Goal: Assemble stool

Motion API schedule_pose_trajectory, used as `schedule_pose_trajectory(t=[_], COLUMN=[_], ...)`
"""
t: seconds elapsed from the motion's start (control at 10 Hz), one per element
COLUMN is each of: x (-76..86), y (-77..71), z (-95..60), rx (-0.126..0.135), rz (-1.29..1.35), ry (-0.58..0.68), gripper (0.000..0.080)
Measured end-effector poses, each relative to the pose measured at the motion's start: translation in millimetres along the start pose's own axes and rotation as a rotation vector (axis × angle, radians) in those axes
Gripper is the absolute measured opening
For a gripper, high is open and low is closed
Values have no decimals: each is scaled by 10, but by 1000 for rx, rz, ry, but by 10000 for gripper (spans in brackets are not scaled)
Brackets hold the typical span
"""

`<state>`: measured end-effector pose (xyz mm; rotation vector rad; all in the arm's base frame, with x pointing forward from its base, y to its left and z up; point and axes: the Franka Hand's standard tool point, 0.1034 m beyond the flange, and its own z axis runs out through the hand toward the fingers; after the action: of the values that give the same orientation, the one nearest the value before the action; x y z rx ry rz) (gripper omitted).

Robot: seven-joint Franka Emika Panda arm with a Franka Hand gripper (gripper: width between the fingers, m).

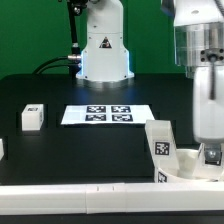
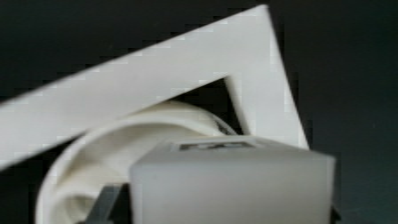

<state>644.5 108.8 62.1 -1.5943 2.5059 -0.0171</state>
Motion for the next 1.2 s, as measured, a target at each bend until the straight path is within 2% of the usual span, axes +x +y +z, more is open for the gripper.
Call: schedule_pose_trajectory(t=[0.1,0.3,0.6,0.7,0.8,0.9,1.0,1.1,1.2], x=[-40,-96,-93,-93,-108,-137,-174,-197,-218], y=[30,60,66,65,61,40,28,6,23], z=[14,20,22,20,-17,-109,-225,-303,-305], rx=[31,56,57,58,55,51,39,43,45], rz=[96,157,111,73,18,-123,-288,-445,-533], ry=[-14,-43,-40,-38,-42,-48,-63,-73,-74], gripper=[334,334,334,509,606,606,641,641,648])
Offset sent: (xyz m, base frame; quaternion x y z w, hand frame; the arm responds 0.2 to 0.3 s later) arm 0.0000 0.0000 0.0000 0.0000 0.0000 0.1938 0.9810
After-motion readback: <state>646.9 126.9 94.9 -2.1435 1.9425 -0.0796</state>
